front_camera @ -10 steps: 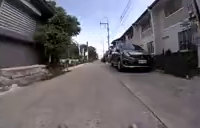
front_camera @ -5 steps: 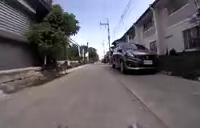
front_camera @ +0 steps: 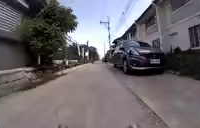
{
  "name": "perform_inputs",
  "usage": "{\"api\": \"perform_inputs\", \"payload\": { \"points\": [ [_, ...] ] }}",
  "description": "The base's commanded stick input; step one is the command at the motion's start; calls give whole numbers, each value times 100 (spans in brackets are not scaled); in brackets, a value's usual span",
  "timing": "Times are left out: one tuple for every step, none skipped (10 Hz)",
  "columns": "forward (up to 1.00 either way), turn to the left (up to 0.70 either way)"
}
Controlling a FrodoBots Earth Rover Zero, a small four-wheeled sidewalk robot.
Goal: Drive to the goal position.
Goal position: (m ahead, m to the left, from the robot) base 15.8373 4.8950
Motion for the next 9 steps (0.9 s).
{"api": "perform_inputs", "payload": {
  "points": [
    [100, 2],
    [100, 2],
    [100, 2],
    [100, 6],
    [100, 22],
    [100, 39],
    [100, 18],
    [100, 2],
    [100, 2]
  ]
}}
